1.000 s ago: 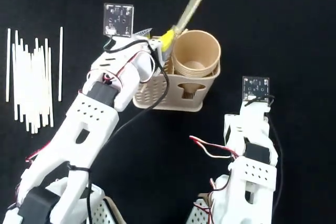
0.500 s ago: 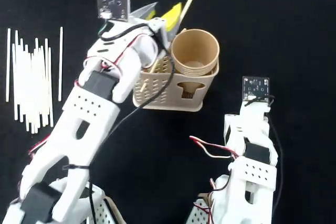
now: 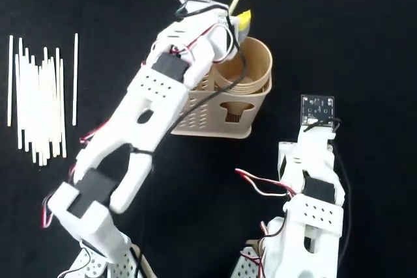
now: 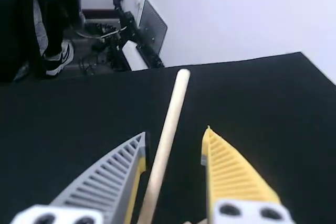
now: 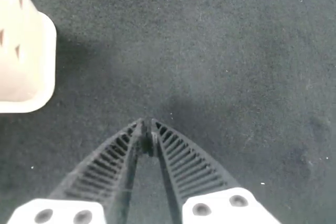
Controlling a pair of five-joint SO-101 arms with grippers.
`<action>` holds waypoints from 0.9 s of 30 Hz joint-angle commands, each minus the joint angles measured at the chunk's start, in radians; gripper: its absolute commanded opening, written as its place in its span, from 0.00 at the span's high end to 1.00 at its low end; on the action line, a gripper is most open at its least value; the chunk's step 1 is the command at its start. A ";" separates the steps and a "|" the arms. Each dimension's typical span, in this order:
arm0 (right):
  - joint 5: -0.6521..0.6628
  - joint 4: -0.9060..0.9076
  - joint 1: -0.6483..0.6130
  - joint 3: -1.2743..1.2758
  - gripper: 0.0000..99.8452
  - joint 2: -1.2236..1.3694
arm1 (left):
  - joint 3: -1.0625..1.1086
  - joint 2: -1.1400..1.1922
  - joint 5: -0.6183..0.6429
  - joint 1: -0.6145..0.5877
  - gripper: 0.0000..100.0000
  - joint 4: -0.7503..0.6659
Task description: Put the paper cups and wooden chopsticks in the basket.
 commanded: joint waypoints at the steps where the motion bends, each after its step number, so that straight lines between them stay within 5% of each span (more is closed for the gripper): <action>1: 0.006 -0.020 -0.008 -0.008 0.98 -0.015 | -0.120 0.020 -0.008 -0.028 0.83 0.058; 9: 0.006 -0.020 -0.008 -0.008 0.98 -0.015 | -0.173 0.023 -0.140 -0.016 0.97 0.095; 27: 0.006 -0.020 -0.008 -0.008 0.98 -0.015 | -0.213 -0.107 -0.176 0.004 0.97 0.091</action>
